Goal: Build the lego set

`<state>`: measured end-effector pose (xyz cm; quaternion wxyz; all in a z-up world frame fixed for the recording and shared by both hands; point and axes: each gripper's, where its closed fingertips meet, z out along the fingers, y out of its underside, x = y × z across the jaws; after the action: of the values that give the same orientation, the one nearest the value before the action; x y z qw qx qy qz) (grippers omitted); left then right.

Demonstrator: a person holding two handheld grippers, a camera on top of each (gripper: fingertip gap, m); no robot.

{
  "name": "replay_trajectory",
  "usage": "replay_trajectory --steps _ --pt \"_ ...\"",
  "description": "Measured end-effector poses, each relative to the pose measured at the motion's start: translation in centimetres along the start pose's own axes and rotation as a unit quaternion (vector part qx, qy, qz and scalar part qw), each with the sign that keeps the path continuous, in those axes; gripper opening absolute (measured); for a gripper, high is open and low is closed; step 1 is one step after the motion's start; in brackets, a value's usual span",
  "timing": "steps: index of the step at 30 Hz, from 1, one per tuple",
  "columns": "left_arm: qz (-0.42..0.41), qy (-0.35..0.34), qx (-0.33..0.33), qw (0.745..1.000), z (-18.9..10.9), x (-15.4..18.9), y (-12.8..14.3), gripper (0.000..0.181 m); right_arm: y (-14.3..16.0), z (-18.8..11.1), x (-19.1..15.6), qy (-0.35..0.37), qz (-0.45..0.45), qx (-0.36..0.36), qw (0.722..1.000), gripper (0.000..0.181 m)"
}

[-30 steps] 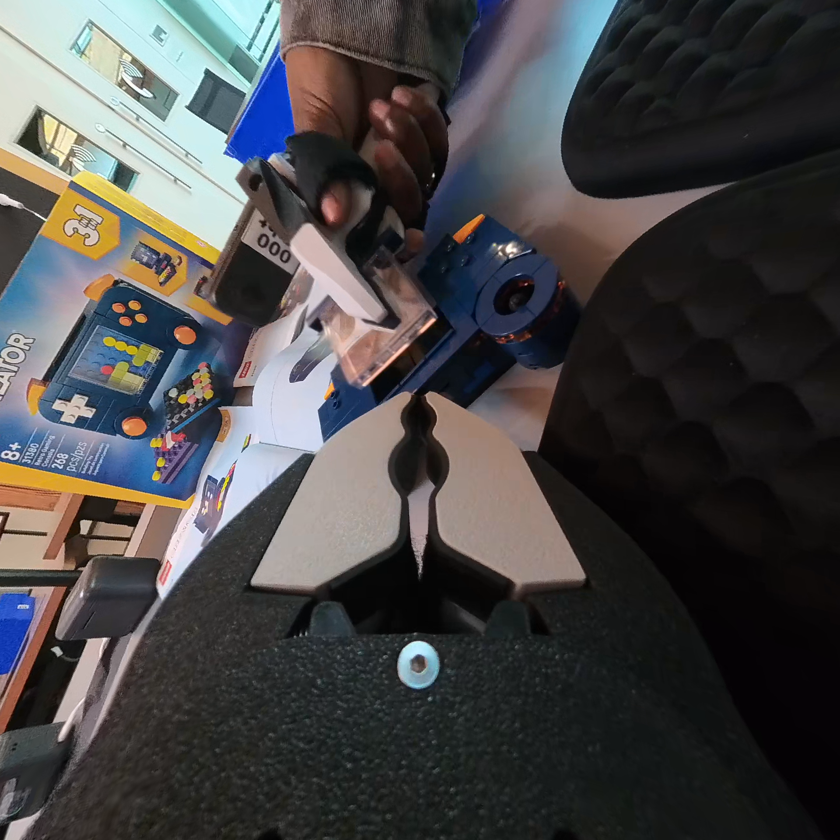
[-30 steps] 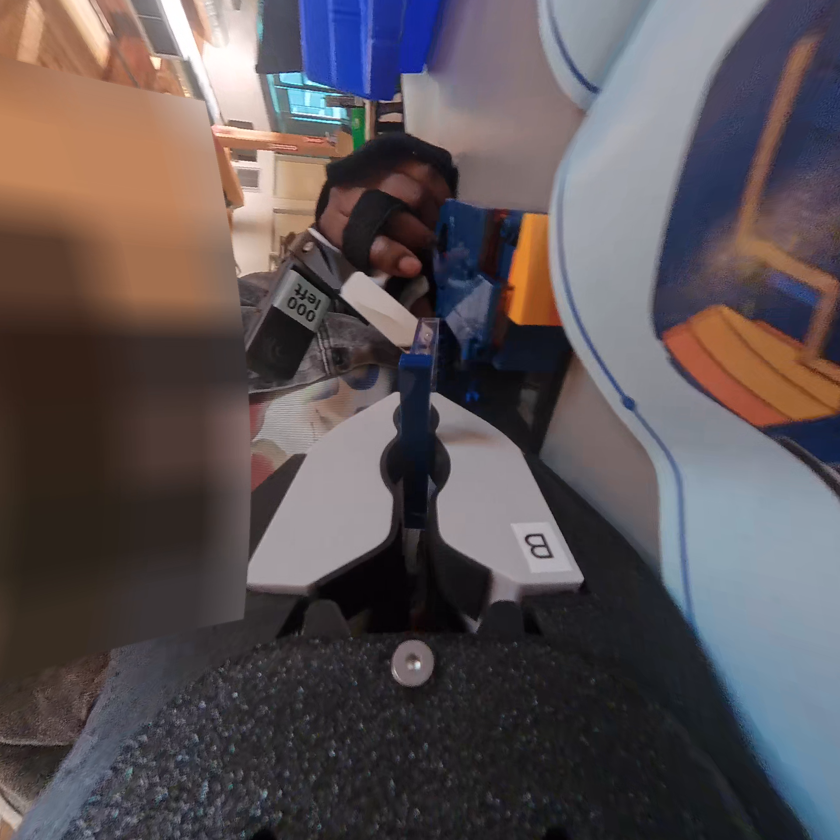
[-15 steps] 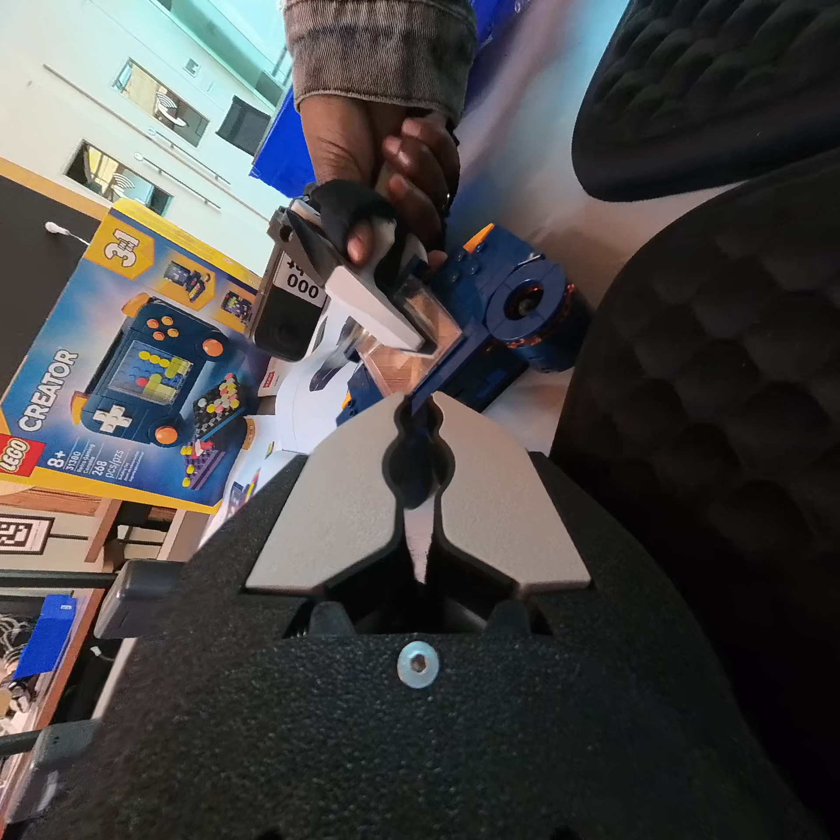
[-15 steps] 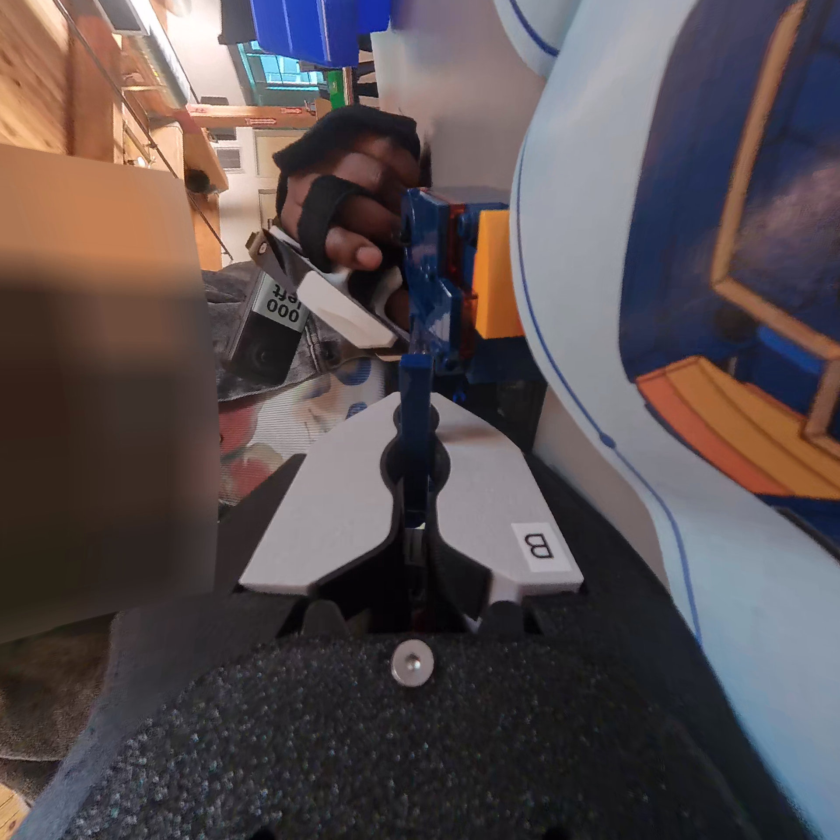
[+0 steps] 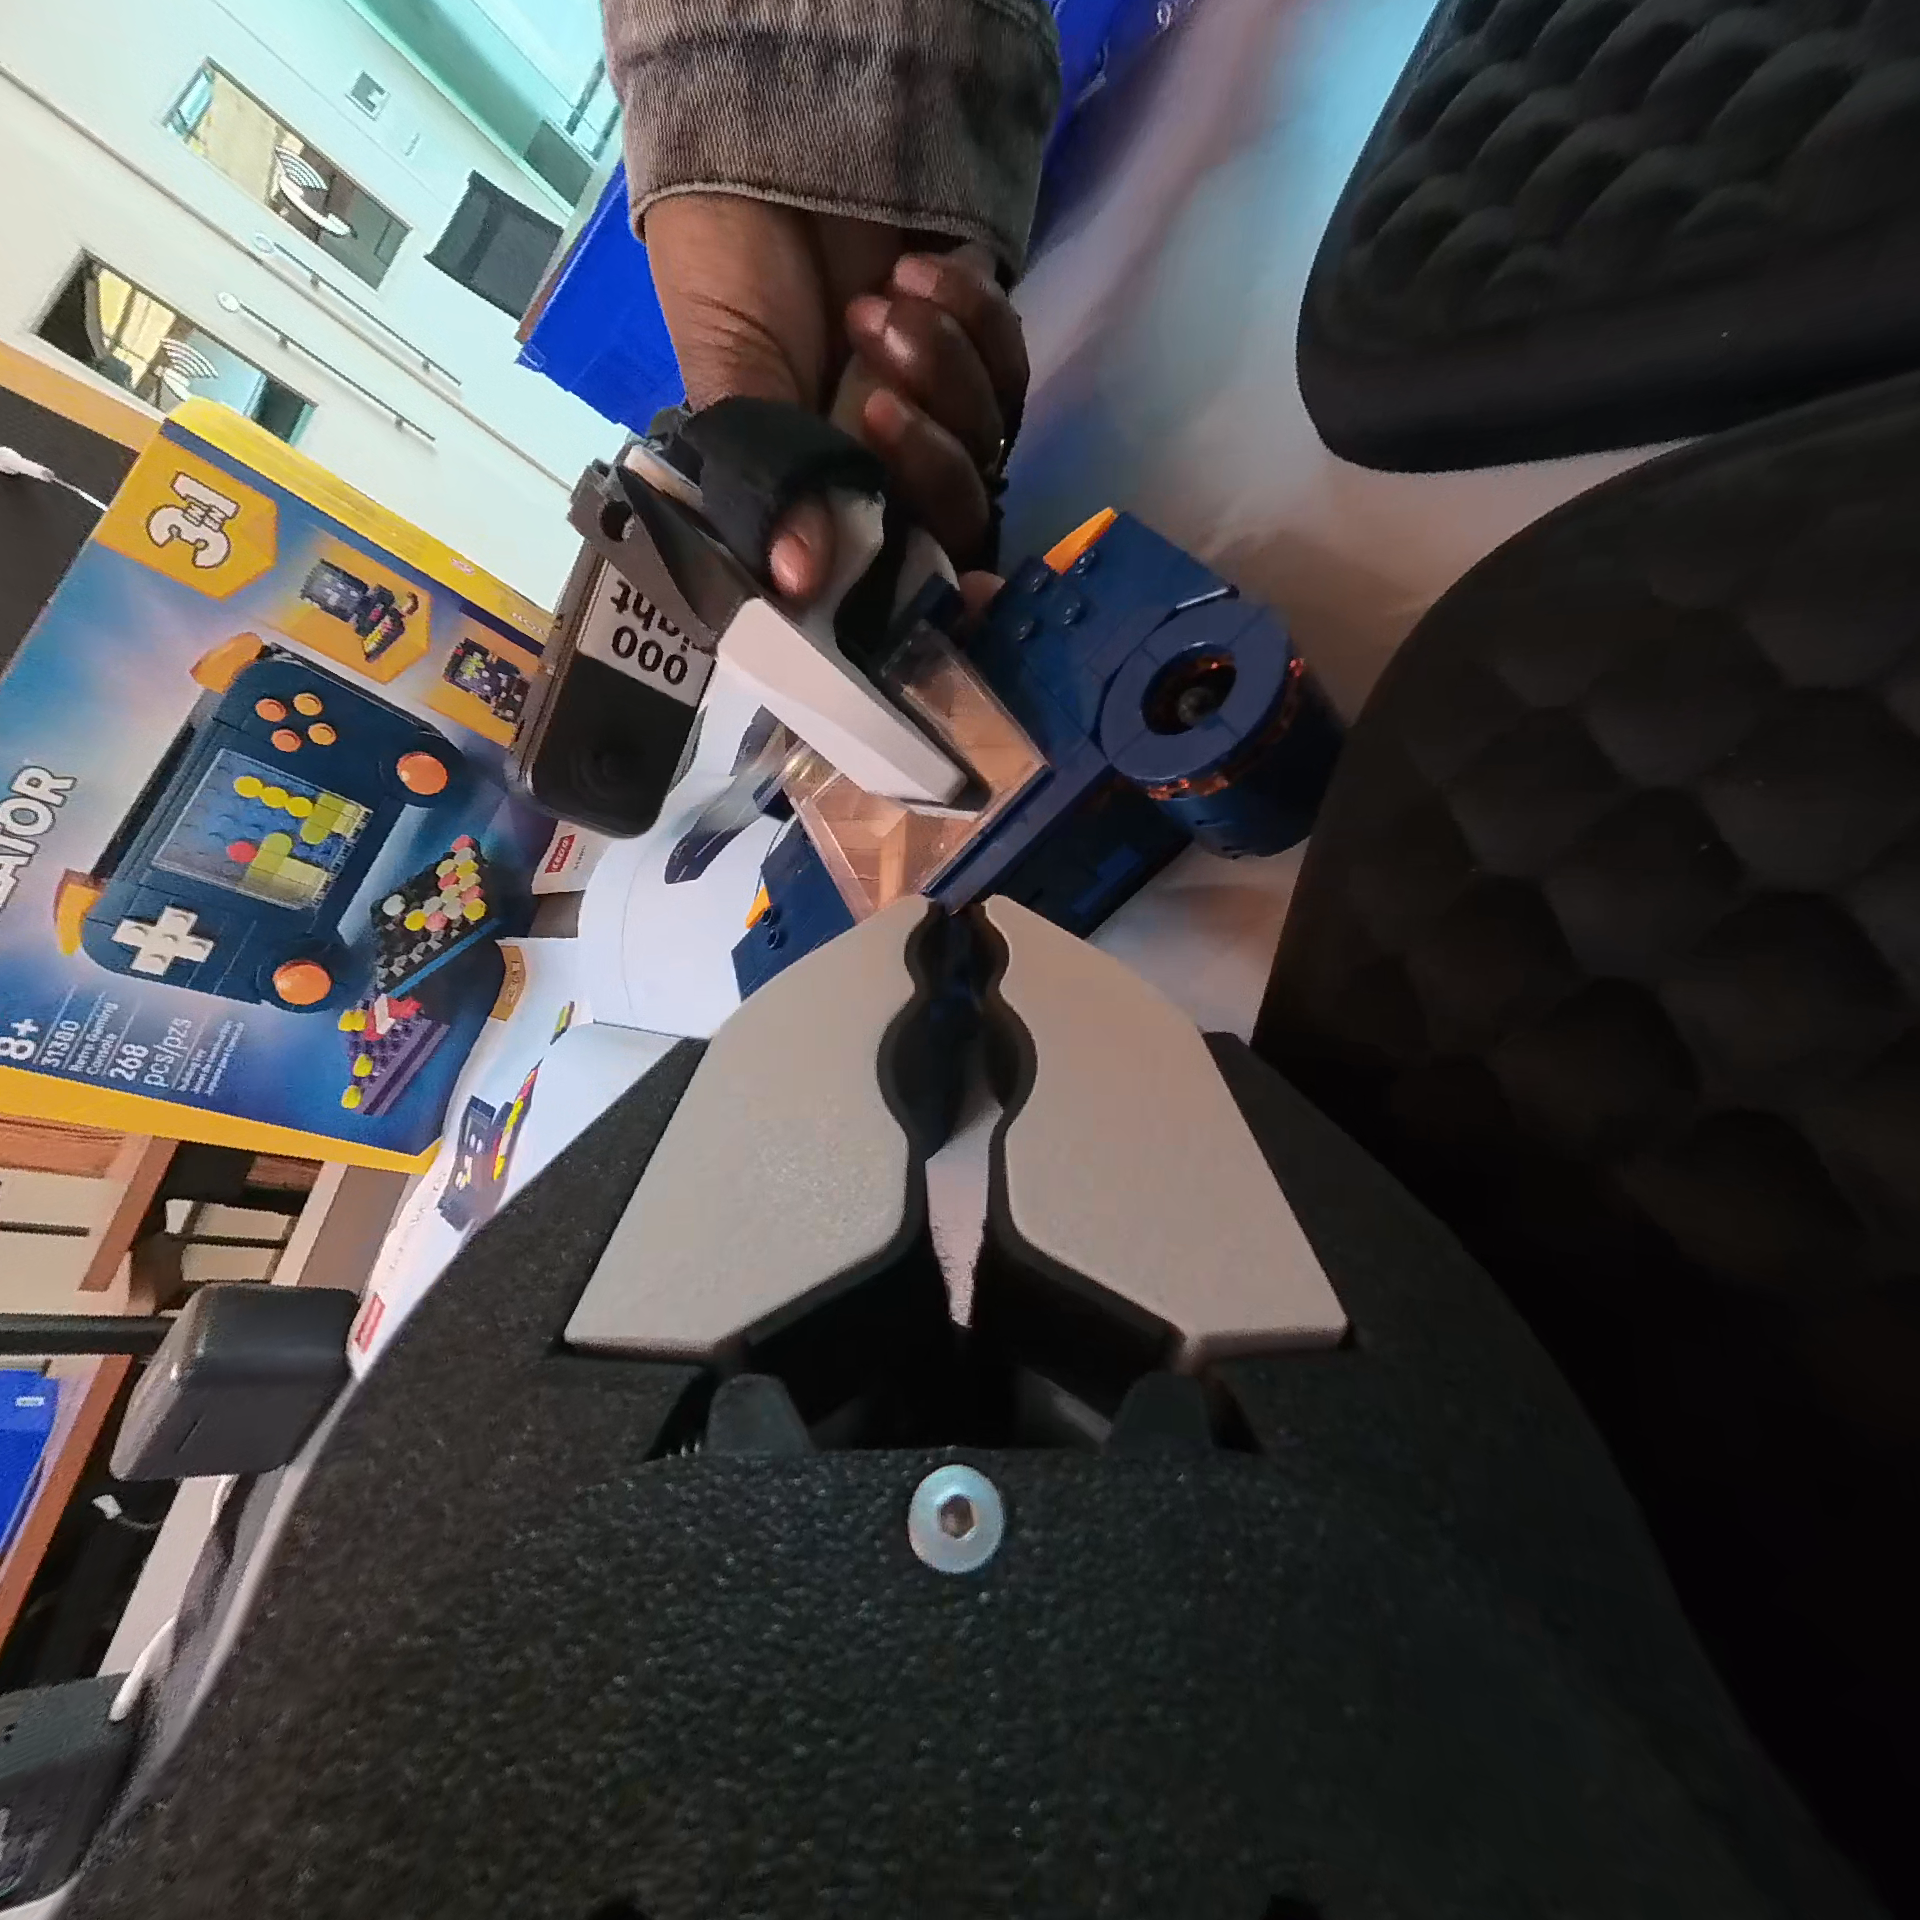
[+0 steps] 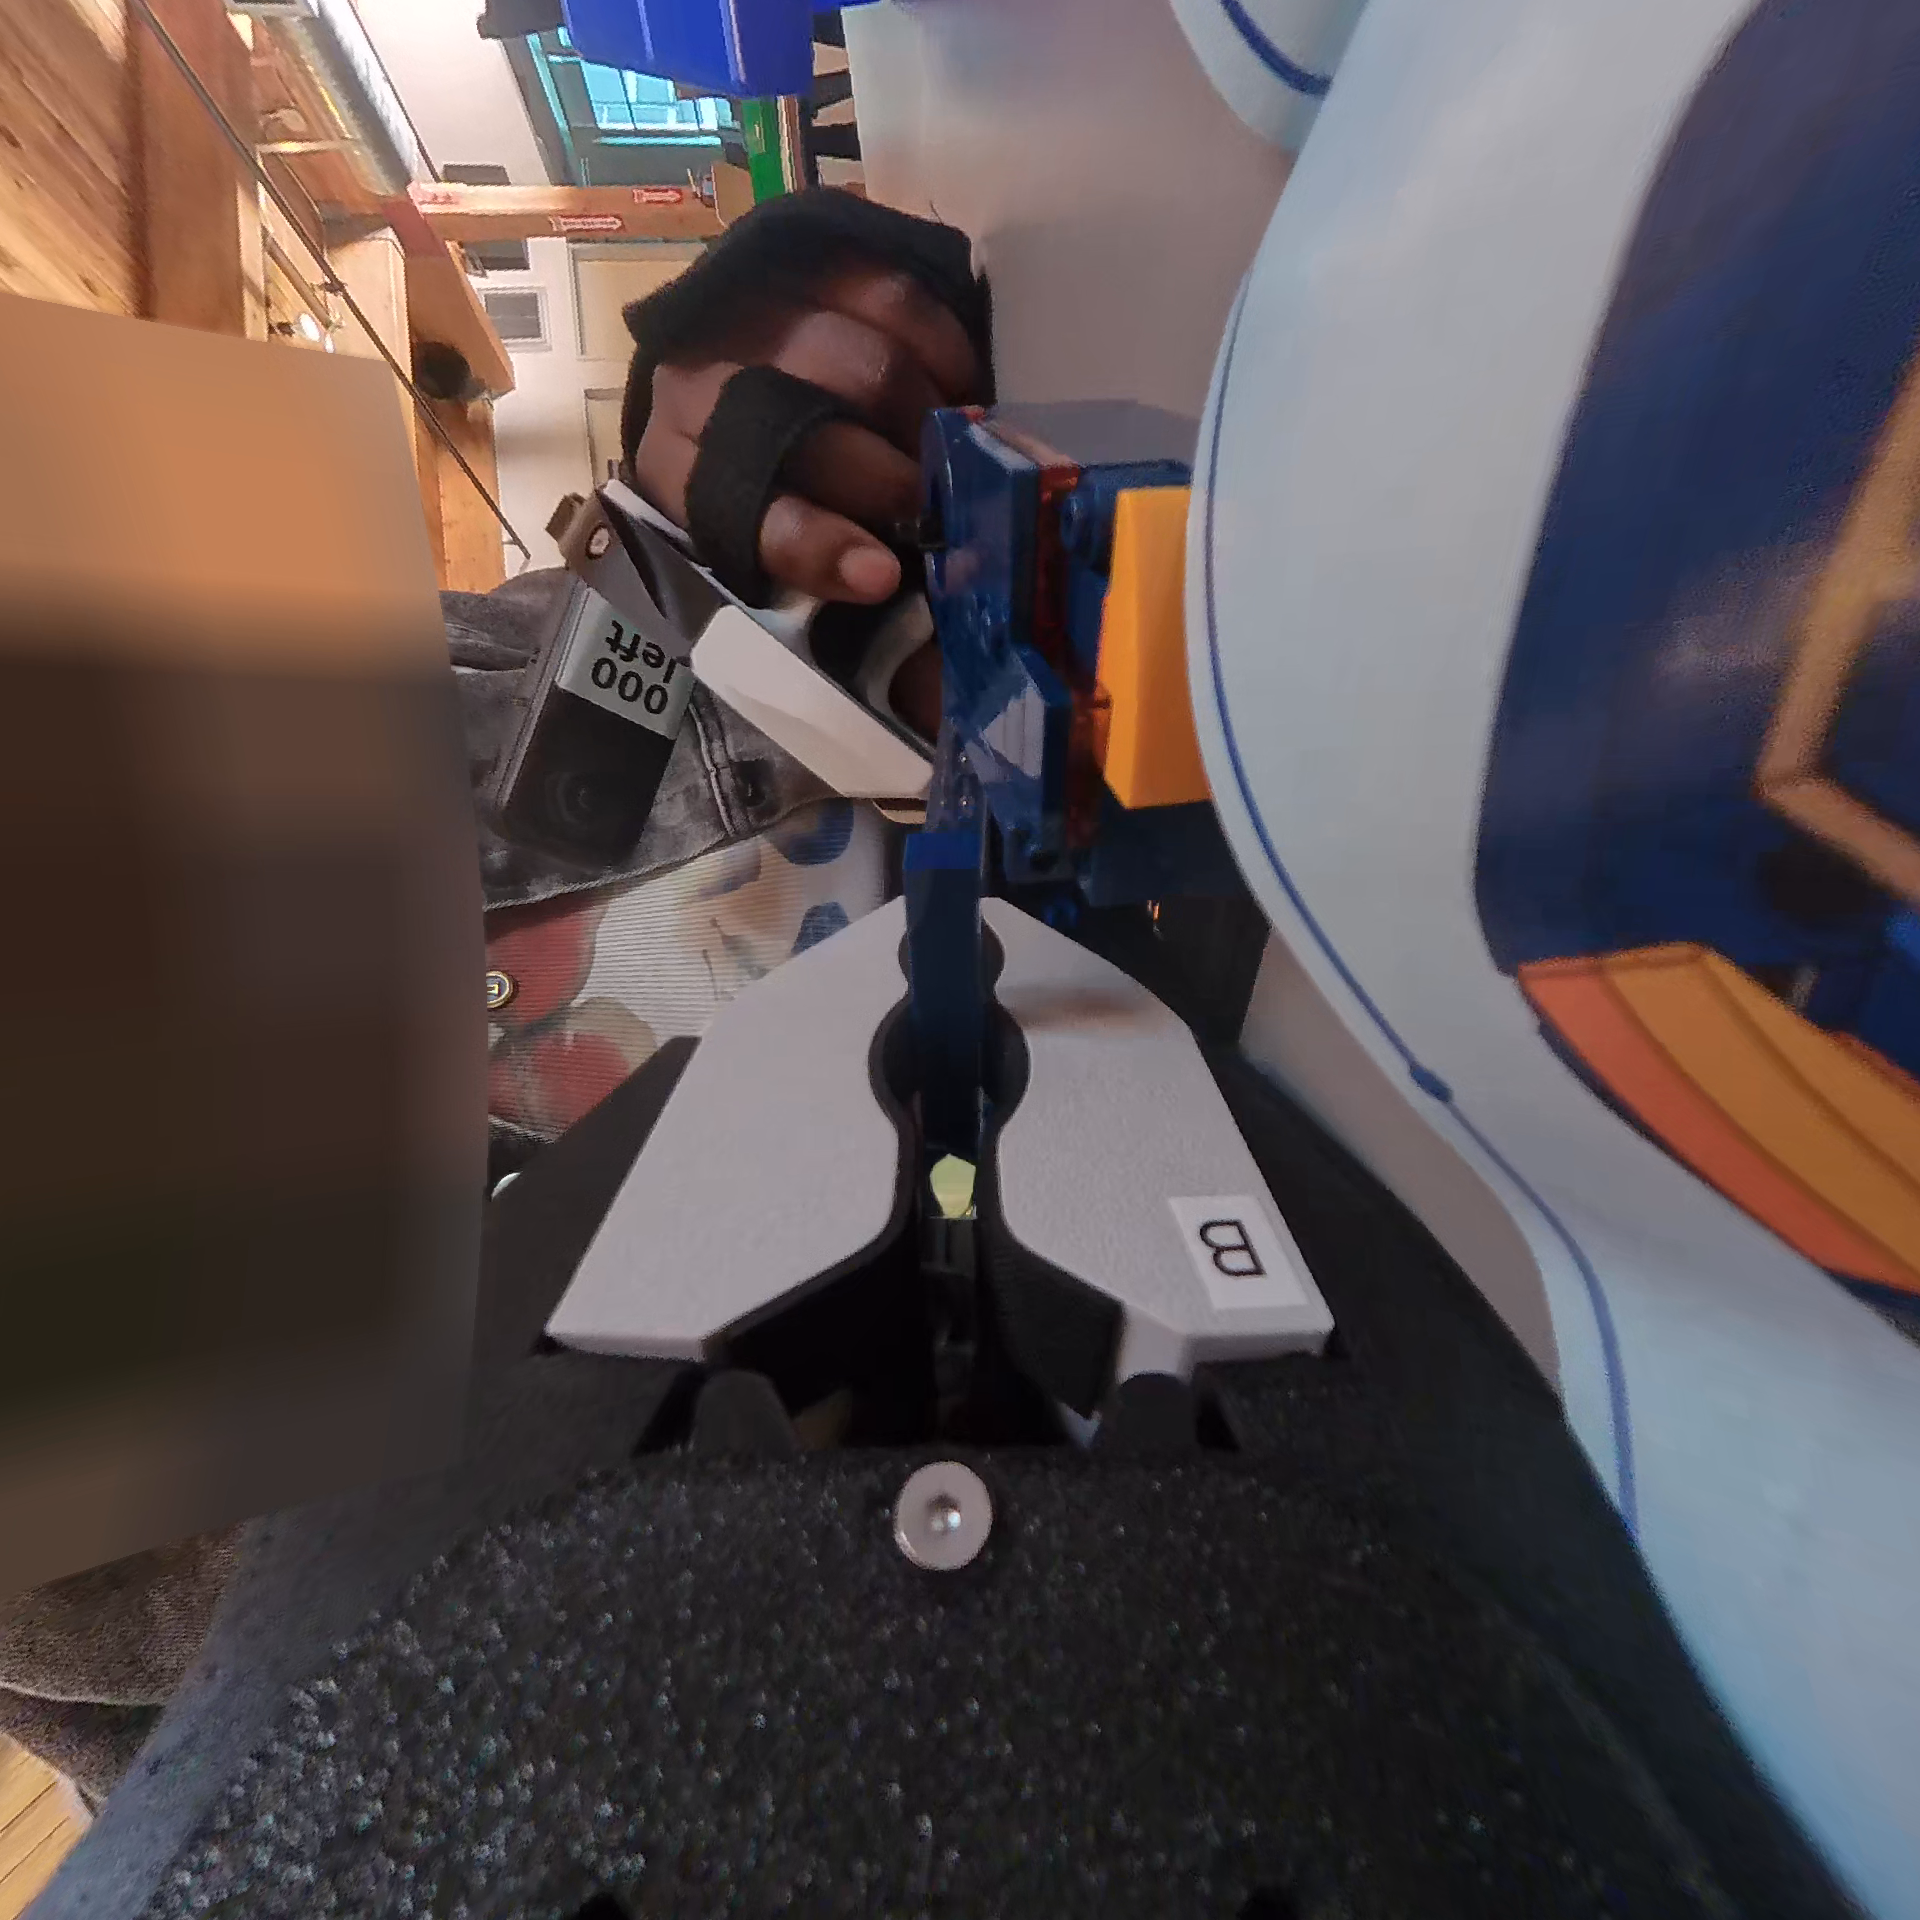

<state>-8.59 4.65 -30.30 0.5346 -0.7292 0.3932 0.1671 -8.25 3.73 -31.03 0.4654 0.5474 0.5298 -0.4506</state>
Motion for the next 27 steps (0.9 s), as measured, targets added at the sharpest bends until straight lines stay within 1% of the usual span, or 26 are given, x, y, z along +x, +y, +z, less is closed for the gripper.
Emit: replay_trajectory --steps 2,4,5,8,10,11,12,14,15,16,17,18,20,21,22,25,27 --pt "0.010 -0.015 -0.001 1.000 -0.1 -0.5 0.0 0.013 0.0 0.1 0.0 0.001 -0.001 -0.005 1.000 0.004" --pt "0.025 -0.034 0.004 0.999 -0.2 -1.5 0.0 0.034 0.0 0.2 0.0 -0.001 -0.005 -0.004 1.000 0.004" --pt "0.036 -0.028 -0.001 0.999 -0.1 -1.5 0.2 0.045 0.0 0.2 -0.1 -0.001 -0.007 -0.004 1.000 0.004" --pt "0.084 0.030 0.001 0.996 0.4 -0.5 0.1 0.044 0.0 0.4 -0.1 -0.002 -0.008 -0.012 1.000 0.004" --pt "0.137 0.054 0.005 0.989 0.7 -0.4 0.0 0.049 0.0 0.3 -0.1 -0.002 -0.008 -0.013 1.000 0.004" --pt "0.144 0.056 0.008 0.988 0.9 -0.8 -0.1 0.056 -0.1 0.3 0.0 -0.001 -0.009 -0.013 1.000 0.004" --pt "0.138 0.051 0.008 0.989 1.0 -1.4 -0.2 0.068 -0.1 0.2 0.0 -0.002 -0.010 -0.012 1.000 0.007" --pt "0.123 0.044 0.000 0.991 1.3 -2.8 -0.4 0.096 -0.1 0.3 0.0 -0.002 -0.011 -0.011 1.000 0.007" --pt "0.121 0.053 -0.006 0.991 1.5 -3.0 -0.3 0.104 0.0 0.3 -0.1 -0.002 -0.012 -0.013 1.000 0.004" --pt "0.126 0.070 -0.014 0.989 1.7 -3.1 -0.2 0.115 0.0 0.4 -0.1 -0.002 -0.012 -0.017 1.000 0.004" --pt "0.132 0.089 -0.031 0.987 2.1 -3.0 0.1 0.118 0.0 0.5 -0.1 -0.002 -0.012 -0.022 1.000 0.004" --pt "0.131 0.110 -0.032 0.985 2.4 -2.9 0.1 0.119 0.0 0.6 -0.1 -0.003 -0.013 -0.024 1.000 0.004" --pt "0.136 0.171 -0.023 0.975 2.7 -2.0 0.0 0.112 -0.1 0.7 -0.1 -0.003 -0.015 -0.026 1.000 0.004" --pt "0.133 0.208 -0.025 0.969 2.6 -1.3 0.2 0.102 -0.1 0.7 -0.2 -0.003 -0.017 -0.026 1.000 0.005" --pt "0.124 0.236 -0.028 0.963 2.7 -0.9 0.3 0.097 -0.2 0.7 -0.2 -0.003 -0.019 -0.025 1.000 0.004" --pt "0.122 0.280 -0.021 0.952 2.7 -0.3 0.5 0.091 -0.3 0.8 -0.2 -0.003 -0.024 -0.022 0.999 0.005" --pt "0.122 0.306 -0.021 0.944 2.5 0.2 0.6 0.081 -0.3 0.8 -0.2 -0.003 -0.026 -0.022 0.999 0.004"
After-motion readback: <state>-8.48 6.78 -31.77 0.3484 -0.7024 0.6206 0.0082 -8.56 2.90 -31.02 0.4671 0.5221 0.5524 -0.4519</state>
